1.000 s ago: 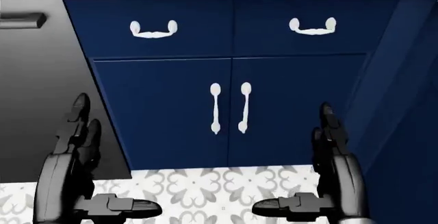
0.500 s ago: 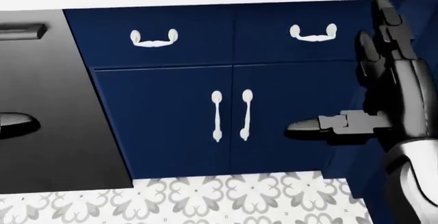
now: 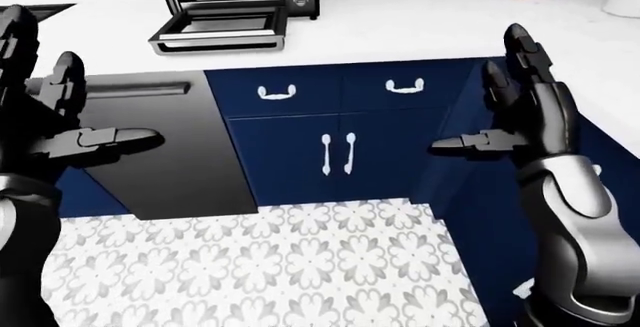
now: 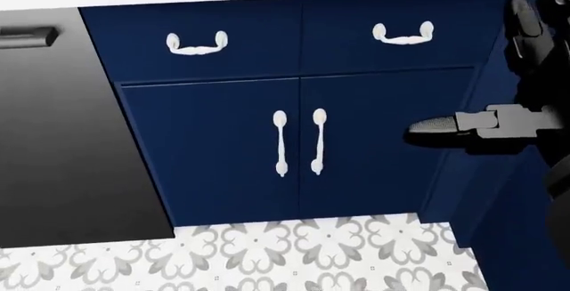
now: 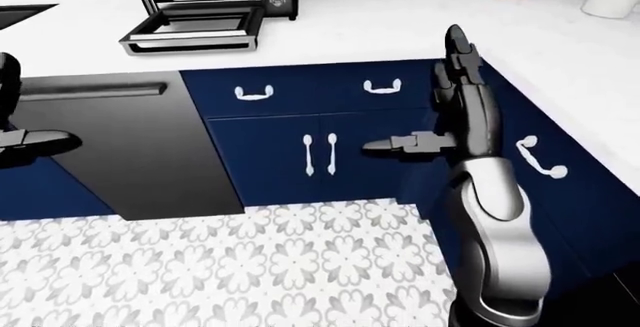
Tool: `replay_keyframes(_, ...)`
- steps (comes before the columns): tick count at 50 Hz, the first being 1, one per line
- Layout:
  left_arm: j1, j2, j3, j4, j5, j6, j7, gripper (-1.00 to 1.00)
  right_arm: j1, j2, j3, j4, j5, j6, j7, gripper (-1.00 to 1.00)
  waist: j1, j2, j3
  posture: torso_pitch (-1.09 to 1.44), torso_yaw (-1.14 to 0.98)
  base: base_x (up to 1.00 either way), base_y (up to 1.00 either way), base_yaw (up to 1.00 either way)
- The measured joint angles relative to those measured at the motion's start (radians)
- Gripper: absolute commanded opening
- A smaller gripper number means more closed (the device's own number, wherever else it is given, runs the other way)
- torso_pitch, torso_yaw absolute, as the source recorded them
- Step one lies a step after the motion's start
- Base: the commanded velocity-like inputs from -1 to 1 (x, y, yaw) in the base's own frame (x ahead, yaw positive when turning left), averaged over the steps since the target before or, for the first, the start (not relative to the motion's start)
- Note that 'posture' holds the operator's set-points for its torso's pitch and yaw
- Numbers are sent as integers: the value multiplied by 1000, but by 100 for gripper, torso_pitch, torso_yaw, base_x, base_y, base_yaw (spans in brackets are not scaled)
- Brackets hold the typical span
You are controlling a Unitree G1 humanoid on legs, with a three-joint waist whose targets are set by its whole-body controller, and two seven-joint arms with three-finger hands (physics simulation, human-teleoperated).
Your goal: Close the toaster oven door.
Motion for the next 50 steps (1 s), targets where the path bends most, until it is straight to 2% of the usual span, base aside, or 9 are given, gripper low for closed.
replay_keyframes(11,2,31,15,15,-31,-10,18,100,10,1,3,-2,3,2,1,100,-2,3,0,0,0,5,0,0)
replay_keyframes(19,15,22,6,-7,-34,-15,8,100,5,1,-5,-25,8,19,-1,100,-4,13,-14,0,0,5,4,0)
replay_keyframes(33,8,41,36,-10,-59,2,26,100,-40,-29,-9,-88,39,66,-16,100,-2,-2,-10,0,0,5,10,0)
replay_keyframes(42,3,51,36,-20,-102,16,45,100,-66,-47,-31,-97,50,91,-35,100,-15,25,-7,0,0,5,12,0)
replay_keyframes(50,-1,81,66,-5,-145,33,87,100,-94,-56,-19,-114,87,109,-47,100,8,-13,-4,0,0,5,19,0)
